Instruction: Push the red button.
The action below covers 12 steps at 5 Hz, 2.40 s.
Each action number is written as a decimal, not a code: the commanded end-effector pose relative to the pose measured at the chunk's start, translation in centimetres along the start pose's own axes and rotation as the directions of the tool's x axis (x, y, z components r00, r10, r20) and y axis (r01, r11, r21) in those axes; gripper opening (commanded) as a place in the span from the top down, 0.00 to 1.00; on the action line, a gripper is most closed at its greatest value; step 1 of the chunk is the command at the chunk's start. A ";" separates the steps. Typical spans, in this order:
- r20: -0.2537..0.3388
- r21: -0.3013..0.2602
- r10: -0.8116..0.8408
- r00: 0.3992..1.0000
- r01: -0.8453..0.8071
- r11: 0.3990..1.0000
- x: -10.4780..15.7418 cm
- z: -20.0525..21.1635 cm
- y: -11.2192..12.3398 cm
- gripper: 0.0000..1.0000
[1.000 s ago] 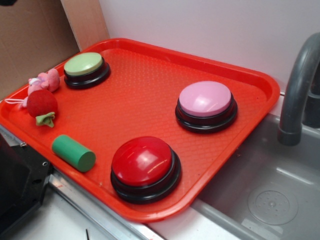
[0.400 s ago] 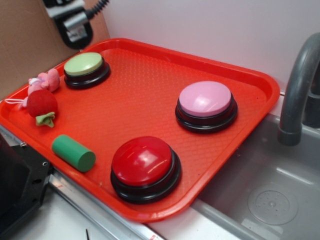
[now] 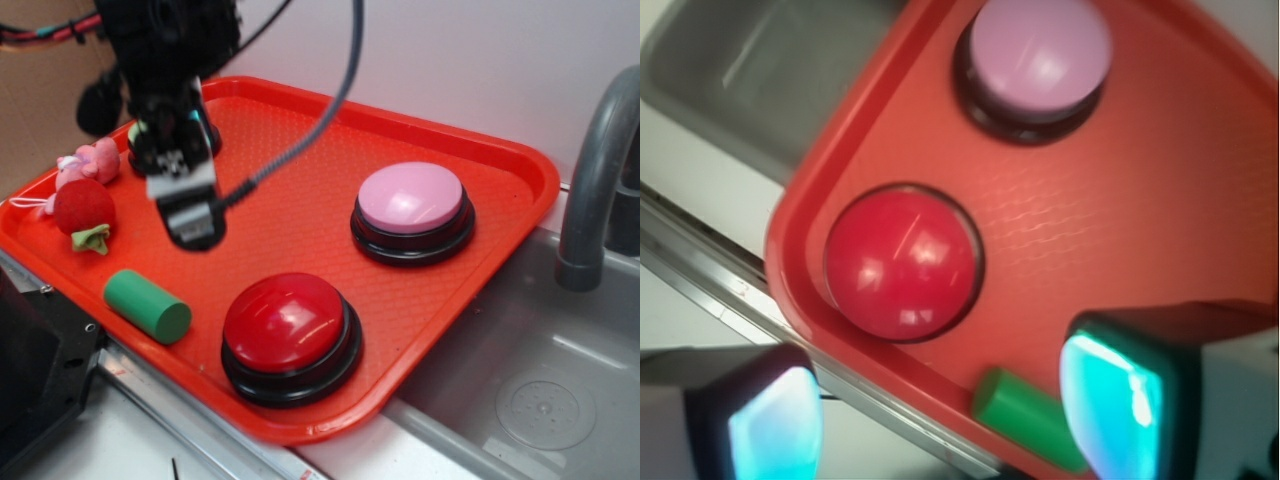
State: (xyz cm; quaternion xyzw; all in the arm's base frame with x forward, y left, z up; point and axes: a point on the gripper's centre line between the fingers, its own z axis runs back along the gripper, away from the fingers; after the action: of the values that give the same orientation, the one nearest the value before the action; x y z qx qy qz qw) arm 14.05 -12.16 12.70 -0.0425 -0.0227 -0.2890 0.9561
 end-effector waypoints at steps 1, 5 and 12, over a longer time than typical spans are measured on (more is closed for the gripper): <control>-0.003 -0.050 -0.092 0.996 0.092 0.995 1.6 -3.3 -1.6 0.00; -0.105 -0.029 -0.200 0.974 0.198 0.980 1.8 -6.3 -3.4 0.00; -0.065 0.023 -0.221 0.973 0.223 0.975 2.5 -0.9 -3.5 0.00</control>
State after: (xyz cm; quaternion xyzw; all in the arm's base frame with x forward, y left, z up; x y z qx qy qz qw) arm 14.49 -15.85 10.45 -0.0014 0.0314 -0.3943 0.9185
